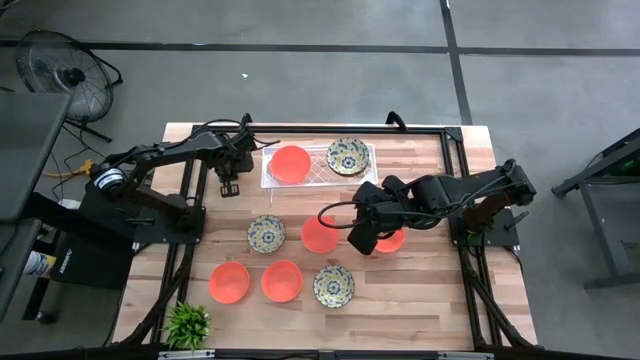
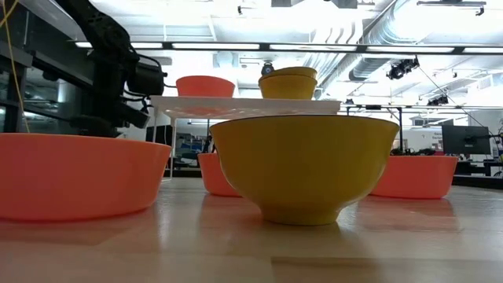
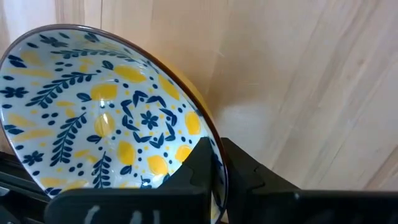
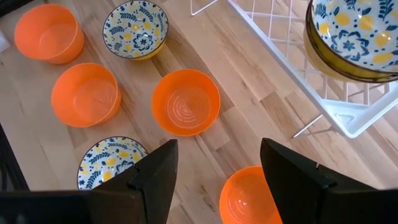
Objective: Pick & Place Mini bowls
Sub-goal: Stack the white patterned bowl on the other white patterned bowls on the shelf
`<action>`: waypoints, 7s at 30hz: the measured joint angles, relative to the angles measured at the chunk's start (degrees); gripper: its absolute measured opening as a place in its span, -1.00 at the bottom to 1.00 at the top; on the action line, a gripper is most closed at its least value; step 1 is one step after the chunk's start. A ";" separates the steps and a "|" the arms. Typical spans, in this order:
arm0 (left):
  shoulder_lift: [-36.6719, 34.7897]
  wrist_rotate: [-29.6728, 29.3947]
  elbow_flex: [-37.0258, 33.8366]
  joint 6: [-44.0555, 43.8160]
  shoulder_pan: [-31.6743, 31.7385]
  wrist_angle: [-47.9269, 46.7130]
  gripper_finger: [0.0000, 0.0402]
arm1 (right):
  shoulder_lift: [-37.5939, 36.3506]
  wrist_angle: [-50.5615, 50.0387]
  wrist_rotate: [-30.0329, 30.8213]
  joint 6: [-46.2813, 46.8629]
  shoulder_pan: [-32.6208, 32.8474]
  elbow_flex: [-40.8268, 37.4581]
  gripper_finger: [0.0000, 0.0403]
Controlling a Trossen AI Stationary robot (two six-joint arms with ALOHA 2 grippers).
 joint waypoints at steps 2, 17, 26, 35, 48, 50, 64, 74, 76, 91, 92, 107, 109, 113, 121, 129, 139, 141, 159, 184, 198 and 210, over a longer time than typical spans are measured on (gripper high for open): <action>-0.63 0.30 0.02 0.00 0.02 -0.16 -0.96 | 0.00 0.00 0.04 -0.02 0.01 0.00 0.07; -1.26 0.25 6.45 1.29 -0.02 -10.30 -0.97 | 0.00 0.02 0.26 -1.60 0.01 0.00 0.07; -1.35 -1.47 12.48 1.98 0.00 -17.25 -0.97 | -0.11 -1.56 0.02 2.53 -0.38 0.00 0.07; -1.40 -4.63 23.78 3.45 -0.04 -25.25 -0.97 | -2.27 -14.85 5.00 18.28 0.46 -0.01 0.07; -1.80 -3.67 46.26 12.18 -4.11 -33.91 -0.97 | -13.79 -11.58 4.79 30.44 3.78 -19.64 0.07; -1.81 -3.72 49.01 12.96 -5.98 -34.02 -0.97 | -16.53 -8.42 4.43 32.54 4.69 -23.81 0.07; 7.63 -7.94 64.82 16.04 -23.06 -32.70 -0.97 | -27.00 7.33 1.14 35.14 7.27 -40.52 0.07; 19.56 -7.02 80.34 17.07 -28.35 -35.14 -0.97 | -27.17 4.21 1.58 34.54 7.27 -40.50 0.07; 21.59 -5.70 82.61 17.79 -29.17 -35.24 -0.97 | -27.17 3.07 1.83 34.51 7.28 -40.50 0.07; 31.22 -3.14 90.03 16.71 -31.22 -32.68 -0.97 | -27.50 -0.55 1.73 34.68 7.51 -40.46 0.07; 31.33 -3.27 90.03 16.80 -31.26 -32.39 -0.97 | -27.50 -0.65 1.56 34.63 7.51 -40.46 0.07; 36.34 -1.85 90.10 33.57 -32.69 -28.06 -0.97 | -27.50 -1.48 1.72 30.61 7.51 -40.44 0.07; 37.19 -2.72 90.18 34.51 -32.92 -25.71 -0.97 | -27.50 -1.46 1.75 30.31 7.51 -40.44 0.07; 38.30 -3.20 90.11 36.20 -33.01 -25.88 -0.97 | -27.47 -1.49 1.73 29.42 7.51 -40.44 0.07; 39.54 -4.98 90.15 36.61 -32.99 -24.56 -0.97 | -27.47 -1.49 1.75 28.55 7.51 -40.44 0.07; 39.73 -5.49 90.02 37.87 -32.96 -24.20 -0.97 | -27.47 -1.49 1.94 27.77 7.51 -40.44 0.07; 39.85 -5.59 89.96 37.60 -31.27 -24.46 -0.97 | -27.47 -1.47 1.94 26.91 7.51 -40.44 0.07; 39.85 -5.12 89.96 37.48 -30.67 -24.66 -0.97 | -27.47 -1.49 1.95 26.91 7.51 -40.44 0.07; 41.67 -3.08 89.94 37.48 -30.40 -27.05 -0.97 | -27.45 -1.44 1.93 26.70 7.51 -40.44 0.07; 42.43 -5.66 89.96 37.00 -30.51 -26.98 -0.85 | -27.45 -0.90 0.87 26.38 7.51 -40.44 0.07; 41.20 -6.35 90.03 36.98 -30.86 -27.53 -0.36 | -27.45 -0.57 0.85 26.37 7.51 -40.44 0.07; 39.39 -8.06 89.94 36.37 -31.95 -28.64 -0.26 | -27.45 -0.17 0.85 25.52 7.49 -40.44 0.07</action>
